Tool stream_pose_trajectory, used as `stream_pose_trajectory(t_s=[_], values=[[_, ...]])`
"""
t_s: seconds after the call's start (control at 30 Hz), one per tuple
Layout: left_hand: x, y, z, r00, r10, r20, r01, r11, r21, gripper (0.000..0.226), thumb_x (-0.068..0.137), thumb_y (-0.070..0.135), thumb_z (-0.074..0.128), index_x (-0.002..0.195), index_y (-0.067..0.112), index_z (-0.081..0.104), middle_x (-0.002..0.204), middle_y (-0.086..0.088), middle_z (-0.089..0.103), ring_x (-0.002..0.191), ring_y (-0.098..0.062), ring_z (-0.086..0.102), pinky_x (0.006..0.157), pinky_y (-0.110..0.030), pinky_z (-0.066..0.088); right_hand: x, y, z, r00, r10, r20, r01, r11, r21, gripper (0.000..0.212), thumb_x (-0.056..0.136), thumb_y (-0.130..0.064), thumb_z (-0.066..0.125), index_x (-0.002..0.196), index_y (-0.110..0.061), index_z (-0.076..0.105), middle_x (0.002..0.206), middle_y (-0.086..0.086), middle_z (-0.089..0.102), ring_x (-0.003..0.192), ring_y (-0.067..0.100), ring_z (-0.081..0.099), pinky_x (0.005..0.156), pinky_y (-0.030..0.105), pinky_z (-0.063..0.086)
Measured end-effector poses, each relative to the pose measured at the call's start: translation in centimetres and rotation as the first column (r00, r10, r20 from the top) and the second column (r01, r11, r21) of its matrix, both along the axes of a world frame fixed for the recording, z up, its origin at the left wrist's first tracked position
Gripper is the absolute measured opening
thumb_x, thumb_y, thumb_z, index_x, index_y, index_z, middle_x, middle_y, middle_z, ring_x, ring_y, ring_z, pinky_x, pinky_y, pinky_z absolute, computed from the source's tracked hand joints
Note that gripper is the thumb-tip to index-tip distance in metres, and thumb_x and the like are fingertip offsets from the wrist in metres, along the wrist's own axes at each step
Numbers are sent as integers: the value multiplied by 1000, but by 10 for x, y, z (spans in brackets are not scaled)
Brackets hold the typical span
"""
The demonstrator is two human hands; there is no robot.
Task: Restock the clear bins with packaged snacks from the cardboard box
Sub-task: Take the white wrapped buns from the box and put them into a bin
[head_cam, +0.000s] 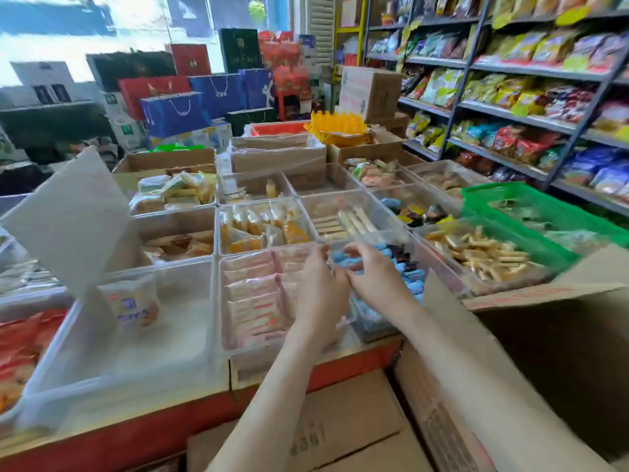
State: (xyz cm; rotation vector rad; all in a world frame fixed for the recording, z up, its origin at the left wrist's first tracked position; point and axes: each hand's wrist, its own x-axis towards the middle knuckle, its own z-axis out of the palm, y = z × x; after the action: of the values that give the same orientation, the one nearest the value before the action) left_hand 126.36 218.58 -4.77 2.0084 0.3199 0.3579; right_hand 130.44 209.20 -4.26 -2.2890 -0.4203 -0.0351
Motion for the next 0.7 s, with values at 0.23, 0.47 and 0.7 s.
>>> stream_pose_trajectory(t_s=[0.23, 0.47, 0.7], values=[[-24, -242, 4, 957, -285, -47, 289, 951, 111, 30, 94, 17, 46, 124, 13, 51, 119, -8, 60, 109, -24, 57, 77, -24, 36, -46, -254, 4, 993, -102, -65, 96, 991, -88, 35, 88, -4, 54, 122, -9, 58, 117, 8, 64, 104, 21, 61, 75, 14, 38], [-1, -377, -54, 843, -359, -400, 418, 906, 69, 44, 96, 26, 42, 136, 9, 39, 133, -14, 49, 120, -29, 50, 94, -35, 43, -34, -391, -60, 936, -209, -284, 141, 960, -241, 28, 94, -18, 50, 122, -17, 56, 121, 5, 60, 102, 17, 55, 82, 26, 43], [59, -432, -153, 728, -183, -661, 251, 968, 8, 62, 93, 31, 47, 147, 13, 23, 147, -16, 29, 133, -35, 34, 108, -43, 32, 35, -451, -145, 850, -216, -481, 59, 946, -320, 45, 91, -23, 59, 134, -14, 47, 135, 6, 52, 121, 22, 51, 100, 31, 42]])
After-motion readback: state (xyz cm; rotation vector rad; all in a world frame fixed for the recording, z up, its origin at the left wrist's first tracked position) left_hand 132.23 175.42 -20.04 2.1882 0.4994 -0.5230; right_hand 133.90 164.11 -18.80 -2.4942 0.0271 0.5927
